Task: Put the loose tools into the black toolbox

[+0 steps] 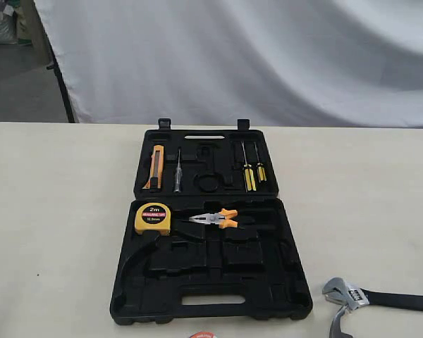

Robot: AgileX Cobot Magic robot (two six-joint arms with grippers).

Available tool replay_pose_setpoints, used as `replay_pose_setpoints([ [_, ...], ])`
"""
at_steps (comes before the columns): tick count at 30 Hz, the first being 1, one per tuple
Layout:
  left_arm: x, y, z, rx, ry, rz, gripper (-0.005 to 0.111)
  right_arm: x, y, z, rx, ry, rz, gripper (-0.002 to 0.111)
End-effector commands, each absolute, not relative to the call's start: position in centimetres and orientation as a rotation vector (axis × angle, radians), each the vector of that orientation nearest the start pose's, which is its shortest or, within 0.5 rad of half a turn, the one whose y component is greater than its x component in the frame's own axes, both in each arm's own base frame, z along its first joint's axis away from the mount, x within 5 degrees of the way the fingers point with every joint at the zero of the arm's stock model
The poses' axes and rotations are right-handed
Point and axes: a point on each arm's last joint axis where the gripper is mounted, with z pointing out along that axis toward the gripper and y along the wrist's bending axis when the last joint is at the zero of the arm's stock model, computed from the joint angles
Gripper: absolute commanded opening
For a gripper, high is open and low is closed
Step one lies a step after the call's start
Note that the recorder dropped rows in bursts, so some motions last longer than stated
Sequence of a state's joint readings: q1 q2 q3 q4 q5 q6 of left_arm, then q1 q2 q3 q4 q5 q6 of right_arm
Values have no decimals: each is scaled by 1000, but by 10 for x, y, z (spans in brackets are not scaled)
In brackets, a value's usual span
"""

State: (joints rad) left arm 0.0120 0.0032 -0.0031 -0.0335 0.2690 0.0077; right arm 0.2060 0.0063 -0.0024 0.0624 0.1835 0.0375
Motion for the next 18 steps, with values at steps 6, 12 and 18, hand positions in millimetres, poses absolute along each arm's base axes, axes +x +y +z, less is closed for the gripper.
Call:
replay_pose_setpoints([
  [6,55,0,189,-27,1752,-22,1,55,12,199,-94,1640,230,1],
  [12,55,0,189,-27,1752,-22,1,55,12,211,91,1516,422,1],
  [18,55,0,189,-25,1752,-24,1,53,5,230,232,1294,538,1],
])
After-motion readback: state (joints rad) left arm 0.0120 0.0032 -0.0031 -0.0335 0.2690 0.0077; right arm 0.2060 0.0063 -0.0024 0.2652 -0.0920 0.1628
